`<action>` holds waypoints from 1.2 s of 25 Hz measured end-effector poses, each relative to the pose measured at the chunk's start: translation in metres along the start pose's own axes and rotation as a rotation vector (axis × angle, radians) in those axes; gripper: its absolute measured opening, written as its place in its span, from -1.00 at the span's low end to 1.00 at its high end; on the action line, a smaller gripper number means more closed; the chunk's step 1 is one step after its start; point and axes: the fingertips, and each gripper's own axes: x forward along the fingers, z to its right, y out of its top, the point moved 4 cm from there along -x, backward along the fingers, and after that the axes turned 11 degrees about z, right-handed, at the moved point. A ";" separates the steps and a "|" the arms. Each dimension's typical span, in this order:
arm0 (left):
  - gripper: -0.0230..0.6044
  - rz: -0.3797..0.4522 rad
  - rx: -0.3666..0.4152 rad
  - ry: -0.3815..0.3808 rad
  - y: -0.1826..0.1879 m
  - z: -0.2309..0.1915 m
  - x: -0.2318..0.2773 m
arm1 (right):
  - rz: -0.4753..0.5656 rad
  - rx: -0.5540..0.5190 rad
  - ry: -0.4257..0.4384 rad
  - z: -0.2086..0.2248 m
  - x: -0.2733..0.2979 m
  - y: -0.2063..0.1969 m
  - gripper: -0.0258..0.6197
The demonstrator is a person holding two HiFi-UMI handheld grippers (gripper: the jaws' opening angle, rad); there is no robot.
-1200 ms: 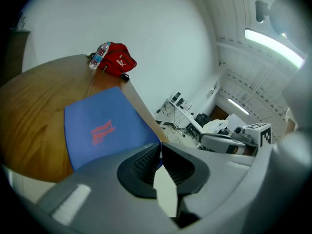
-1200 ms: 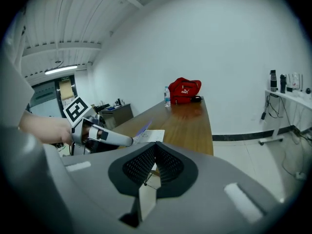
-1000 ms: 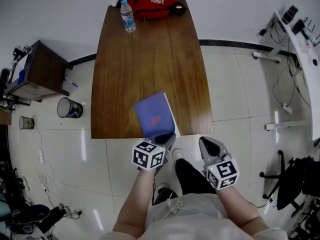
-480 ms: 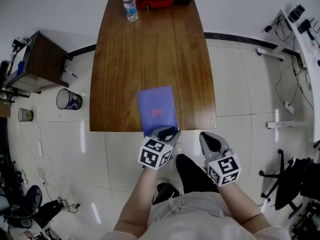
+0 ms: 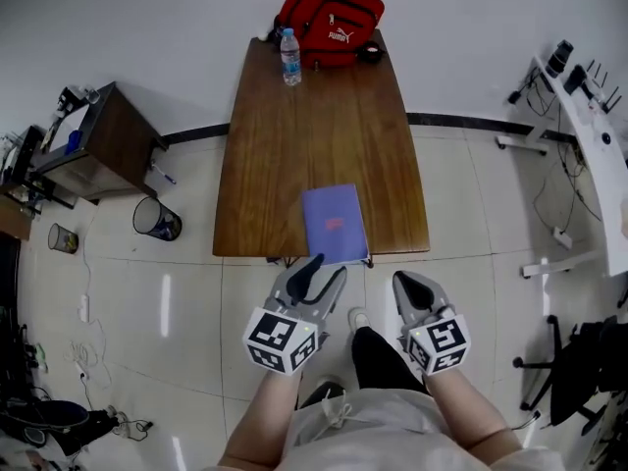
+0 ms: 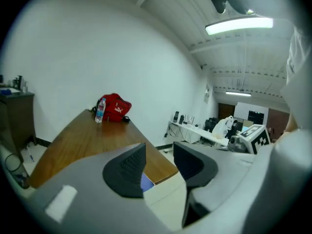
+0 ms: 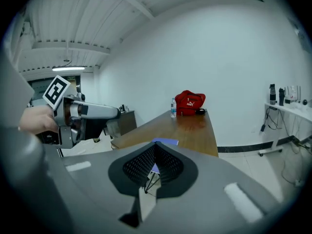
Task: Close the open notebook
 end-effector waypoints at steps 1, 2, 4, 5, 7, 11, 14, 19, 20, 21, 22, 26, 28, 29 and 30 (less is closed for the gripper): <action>-0.39 0.038 0.019 0.013 0.010 0.001 -0.017 | 0.016 -0.011 -0.001 -0.010 -0.007 0.003 -0.91; -0.42 0.071 0.043 0.030 0.019 0.003 -0.035 | 0.032 -0.020 -0.004 -0.020 -0.014 0.006 -0.91; -0.63 0.126 0.101 0.070 0.031 0.005 -0.071 | 0.057 -0.032 -0.014 -0.039 -0.028 0.010 -0.91; -0.77 0.151 0.126 0.090 0.035 0.007 -0.089 | 0.067 -0.037 -0.018 -0.049 -0.036 0.011 -0.91; -0.91 0.192 0.155 0.112 0.039 0.013 -0.122 | 0.085 -0.053 -0.025 -0.068 -0.053 0.013 -0.91; -0.91 0.223 0.163 0.104 0.034 0.027 -0.176 | 0.118 -0.086 -0.044 -0.104 -0.087 0.014 -0.91; -0.91 0.222 0.163 0.082 0.029 0.040 -0.208 | 0.128 -0.093 -0.053 -0.130 -0.109 0.008 -0.91; -0.91 0.218 0.201 0.029 0.027 0.063 -0.237 | 0.138 -0.106 -0.039 -0.162 -0.134 0.008 -0.91; -0.91 0.218 0.211 0.026 0.028 0.066 -0.241 | 0.142 -0.112 -0.036 -0.167 -0.138 0.011 -0.91; -0.91 0.219 0.218 0.025 0.028 0.070 -0.244 | 0.146 -0.118 -0.033 -0.171 -0.141 0.013 -0.91; -0.91 0.221 0.221 0.025 0.029 0.073 -0.247 | 0.149 -0.123 -0.031 -0.173 -0.144 0.016 -0.91; -0.91 0.227 0.210 0.025 0.027 0.086 -0.248 | 0.150 -0.132 -0.016 -0.173 -0.155 0.021 -0.91; -0.91 0.227 0.217 0.029 0.029 0.092 -0.246 | 0.145 -0.130 -0.002 -0.171 -0.158 0.022 -0.91; -0.91 0.226 0.223 0.032 0.031 0.095 -0.244 | 0.141 -0.128 0.004 -0.169 -0.160 0.022 -0.91; -0.91 0.223 0.228 0.036 0.032 0.097 -0.243 | 0.138 -0.127 0.010 -0.168 -0.161 0.023 -0.91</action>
